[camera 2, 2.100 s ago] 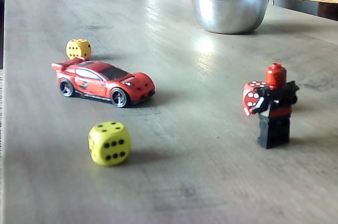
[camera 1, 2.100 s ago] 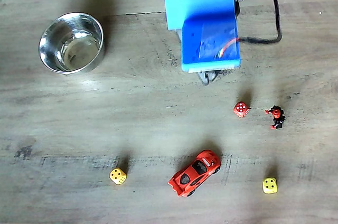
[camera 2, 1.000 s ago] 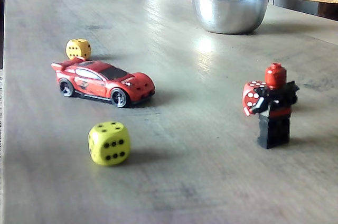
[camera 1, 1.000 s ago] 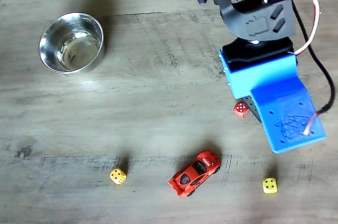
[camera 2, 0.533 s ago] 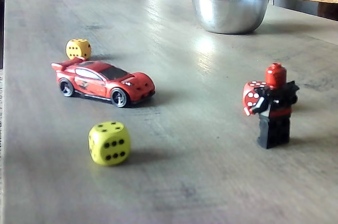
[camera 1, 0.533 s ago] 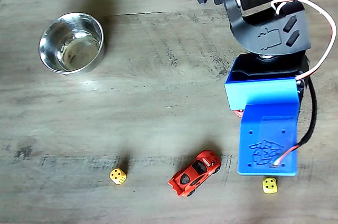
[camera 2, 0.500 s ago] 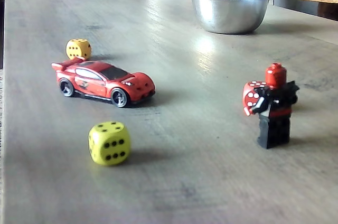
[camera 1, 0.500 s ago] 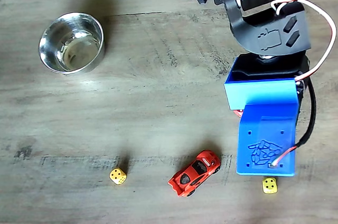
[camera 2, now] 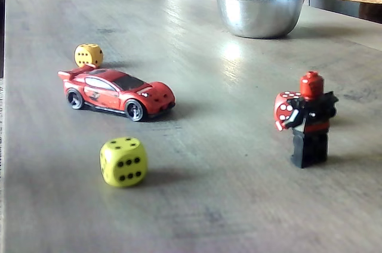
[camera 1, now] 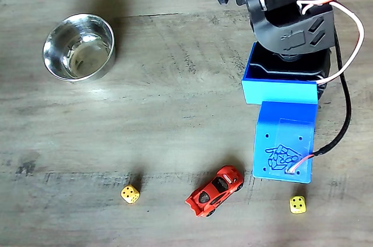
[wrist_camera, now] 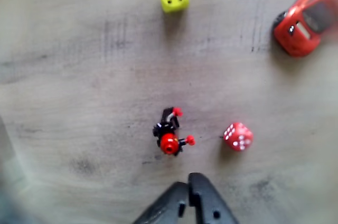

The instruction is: Pick up the lego figure and place in bowl

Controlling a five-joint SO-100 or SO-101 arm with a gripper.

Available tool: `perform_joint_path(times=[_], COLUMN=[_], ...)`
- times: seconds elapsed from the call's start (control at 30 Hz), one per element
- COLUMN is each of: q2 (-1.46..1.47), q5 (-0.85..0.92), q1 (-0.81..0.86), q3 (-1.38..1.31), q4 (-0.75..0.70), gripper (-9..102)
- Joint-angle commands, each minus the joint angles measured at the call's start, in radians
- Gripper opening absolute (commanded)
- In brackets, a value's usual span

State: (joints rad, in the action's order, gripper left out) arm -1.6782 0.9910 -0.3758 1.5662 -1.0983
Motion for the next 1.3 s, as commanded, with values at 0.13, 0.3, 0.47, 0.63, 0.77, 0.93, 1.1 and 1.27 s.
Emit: perform_joint_path(times=[0.13, 0.3, 0.47, 0.63, 0.77, 0.93, 1.1, 1.27], q2=[-0.014, -0.008, -0.005, -0.003, -0.003, 0.026, 0.046, 0.048], q5=[0.118, 0.146, 0.149, 0.150, 0.149, 0.149, 0.149, 0.149], q1=[0.011, 0.011, 0.003, -0.002, -0.002, -0.002, -0.002, 0.000], q3=[-0.054, -0.054, -0.040, -0.037, -0.035, -0.034, -0.034, -0.034], q4=[-0.008, -0.008, -0.008, -0.008, -0.008, -0.008, -0.008, -0.009], gripper=[-1, -1, -1, -1, -1, 0, 7, 20])
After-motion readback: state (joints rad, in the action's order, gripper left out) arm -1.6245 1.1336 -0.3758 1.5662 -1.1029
